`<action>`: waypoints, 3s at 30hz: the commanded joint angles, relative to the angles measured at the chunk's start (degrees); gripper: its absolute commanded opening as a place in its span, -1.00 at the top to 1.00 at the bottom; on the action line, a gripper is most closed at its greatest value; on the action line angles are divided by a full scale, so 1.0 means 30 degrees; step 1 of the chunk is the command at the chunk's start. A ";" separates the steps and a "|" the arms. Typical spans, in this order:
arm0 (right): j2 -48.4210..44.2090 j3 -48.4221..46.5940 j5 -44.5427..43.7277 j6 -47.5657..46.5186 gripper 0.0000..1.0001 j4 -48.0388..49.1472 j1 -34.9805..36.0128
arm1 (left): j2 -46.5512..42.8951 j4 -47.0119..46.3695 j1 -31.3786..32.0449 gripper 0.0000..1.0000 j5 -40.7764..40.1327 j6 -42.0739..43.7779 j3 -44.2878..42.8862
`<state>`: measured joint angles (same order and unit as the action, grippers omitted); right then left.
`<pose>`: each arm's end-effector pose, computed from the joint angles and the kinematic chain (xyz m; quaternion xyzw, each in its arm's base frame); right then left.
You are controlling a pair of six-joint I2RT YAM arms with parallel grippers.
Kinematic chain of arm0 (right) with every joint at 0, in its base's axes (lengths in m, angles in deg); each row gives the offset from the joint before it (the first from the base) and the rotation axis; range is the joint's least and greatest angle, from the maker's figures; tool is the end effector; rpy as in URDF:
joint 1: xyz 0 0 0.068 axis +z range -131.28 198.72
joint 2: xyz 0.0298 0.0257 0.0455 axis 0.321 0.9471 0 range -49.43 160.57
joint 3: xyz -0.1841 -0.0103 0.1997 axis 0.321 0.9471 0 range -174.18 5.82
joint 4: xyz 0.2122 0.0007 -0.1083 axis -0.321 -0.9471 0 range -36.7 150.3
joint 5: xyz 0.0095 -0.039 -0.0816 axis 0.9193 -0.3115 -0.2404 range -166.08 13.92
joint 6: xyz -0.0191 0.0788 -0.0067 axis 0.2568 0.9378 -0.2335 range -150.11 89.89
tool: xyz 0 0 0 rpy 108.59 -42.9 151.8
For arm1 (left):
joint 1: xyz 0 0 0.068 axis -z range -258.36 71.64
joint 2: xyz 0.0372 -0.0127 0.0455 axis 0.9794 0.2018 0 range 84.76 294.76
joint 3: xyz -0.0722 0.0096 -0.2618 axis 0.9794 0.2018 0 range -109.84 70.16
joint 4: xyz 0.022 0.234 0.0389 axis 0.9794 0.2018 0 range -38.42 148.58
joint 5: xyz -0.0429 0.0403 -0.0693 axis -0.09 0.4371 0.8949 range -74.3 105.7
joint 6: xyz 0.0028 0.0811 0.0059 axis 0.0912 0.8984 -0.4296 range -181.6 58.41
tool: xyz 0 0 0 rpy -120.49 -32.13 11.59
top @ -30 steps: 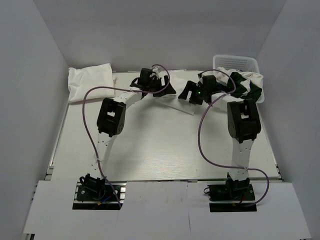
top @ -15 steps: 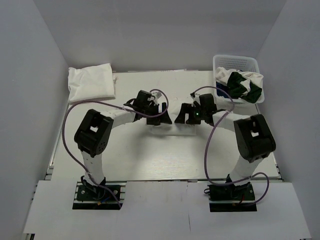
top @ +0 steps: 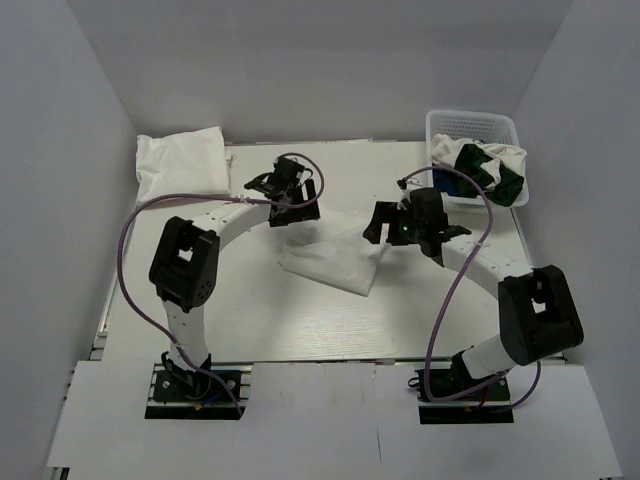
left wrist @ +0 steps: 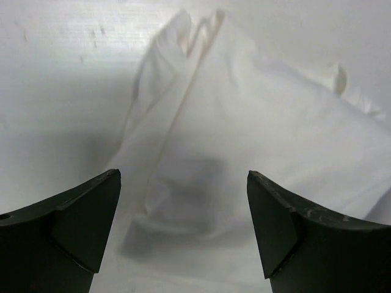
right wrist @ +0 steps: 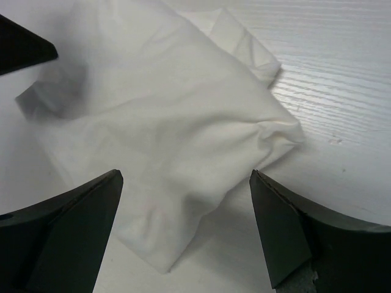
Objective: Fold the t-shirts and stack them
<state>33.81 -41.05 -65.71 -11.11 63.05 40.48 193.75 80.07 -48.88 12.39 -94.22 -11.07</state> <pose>0.2936 0.1308 0.2131 -0.0638 0.8765 0.2385 0.4133 0.3576 -0.1975 0.1927 -0.0346 0.9559 -0.1259 0.2629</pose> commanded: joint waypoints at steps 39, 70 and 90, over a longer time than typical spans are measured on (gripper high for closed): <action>0.4857 -0.5584 -0.4100 0.0666 1.00 -0.0417 -0.0602 | 0.0435 -0.8937 -0.0858 1.00 -0.2027 0.1647 0.1267; 0.4100 -0.4387 -0.2580 0.1487 -0.81 -0.1501 -0.1246 | 0.1903 -0.5190 -0.1065 -0.99 0.1516 0.2407 0.2199; 0.2462 -0.2191 -0.2753 0.1693 -0.81 0.0780 -0.1247 | 0.4688 -0.3139 0.1191 1.00 -0.2339 0.4546 -0.0518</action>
<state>45.31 -49.01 -72.33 -6.17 60.90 36.79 205.71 62.65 -45.85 11.36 -80.47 -12.86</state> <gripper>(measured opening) 0.902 0.054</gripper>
